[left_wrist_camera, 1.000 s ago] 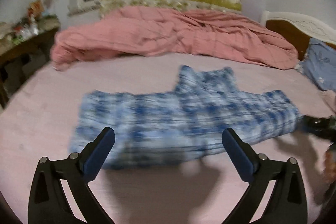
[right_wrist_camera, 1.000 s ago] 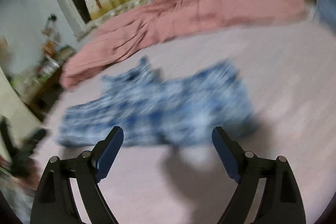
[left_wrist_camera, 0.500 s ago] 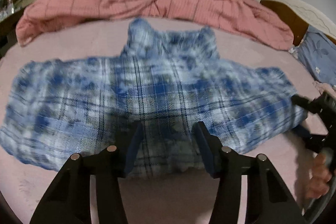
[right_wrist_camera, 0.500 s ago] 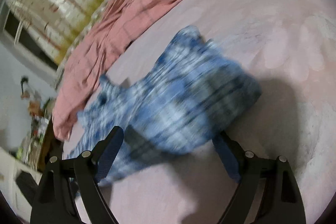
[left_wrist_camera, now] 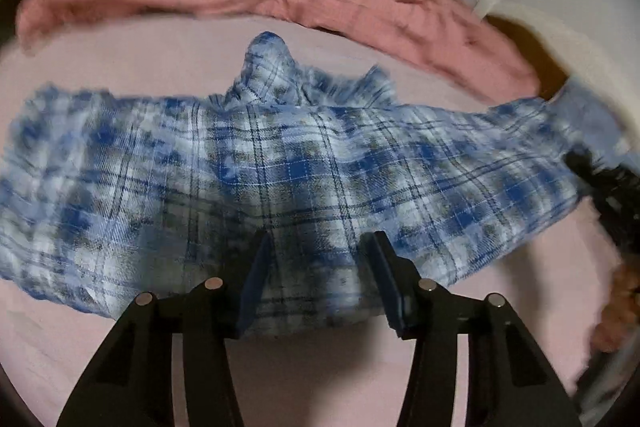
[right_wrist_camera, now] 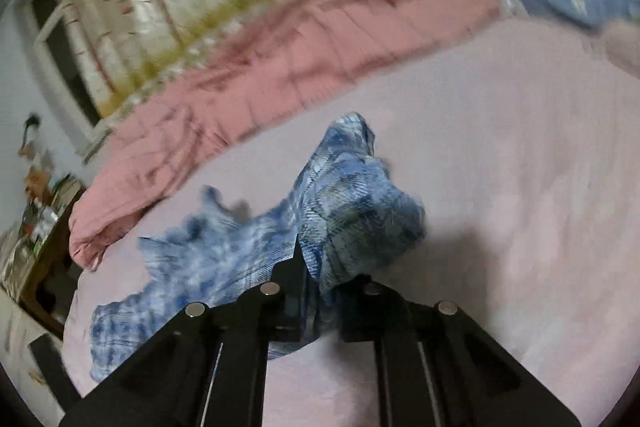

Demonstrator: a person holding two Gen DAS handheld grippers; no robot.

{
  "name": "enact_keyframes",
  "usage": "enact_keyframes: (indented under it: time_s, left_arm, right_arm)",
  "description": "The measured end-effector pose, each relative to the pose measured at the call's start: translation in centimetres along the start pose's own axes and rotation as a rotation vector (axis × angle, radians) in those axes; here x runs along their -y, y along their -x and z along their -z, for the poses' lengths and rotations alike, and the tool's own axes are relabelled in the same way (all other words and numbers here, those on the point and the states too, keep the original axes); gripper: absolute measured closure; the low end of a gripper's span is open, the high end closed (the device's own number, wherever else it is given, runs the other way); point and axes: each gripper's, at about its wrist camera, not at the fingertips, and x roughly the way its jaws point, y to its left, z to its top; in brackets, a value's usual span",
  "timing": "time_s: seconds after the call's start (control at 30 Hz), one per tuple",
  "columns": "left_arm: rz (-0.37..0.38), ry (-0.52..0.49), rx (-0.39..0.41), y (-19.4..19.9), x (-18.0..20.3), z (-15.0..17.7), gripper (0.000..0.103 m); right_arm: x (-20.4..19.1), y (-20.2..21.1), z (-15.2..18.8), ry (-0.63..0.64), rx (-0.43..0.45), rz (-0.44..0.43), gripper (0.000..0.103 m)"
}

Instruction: Fold large clothes

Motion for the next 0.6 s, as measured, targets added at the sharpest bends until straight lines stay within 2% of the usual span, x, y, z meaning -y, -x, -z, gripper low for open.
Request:
enact_keyframes:
  time_s: [0.07, 0.17, 0.23, 0.4, 0.5, 0.6]
  left_arm:
    - [0.076, 0.03, -0.018, 0.7, 0.7, -0.1, 0.058]
    - [0.068, -0.024, -0.022, 1.4, 2.8, 0.1, 0.059]
    - [0.063, -0.082, -0.042, 2.1, 3.5, 0.4, 0.06]
    - [-0.094, -0.129, 0.016, 4.7, 1.3, 0.3, 0.061]
    - [-0.139, -0.082, -0.003, 4.6, -1.3, 0.7, 0.061]
    - [-0.169, -0.062, 0.007, 5.3, -3.4, 1.3, 0.061]
  right_arm:
    - [0.2, 2.3, -1.8, 0.022, 0.067, 0.018, 0.093]
    - [0.9, 5.4, -4.7, 0.147, 0.157, 0.08, 0.093]
    - [2.1, 6.5, -6.7, 0.215, 0.144, 0.106, 0.093]
    - [4.6, 6.9, -8.3, 0.277, 0.065, 0.2, 0.093]
    - [5.1, 5.7, -7.0, 0.26, 0.037, 0.207, 0.093]
    - [3.1, 5.4, -4.8, 0.292, 0.056, 0.173, 0.092]
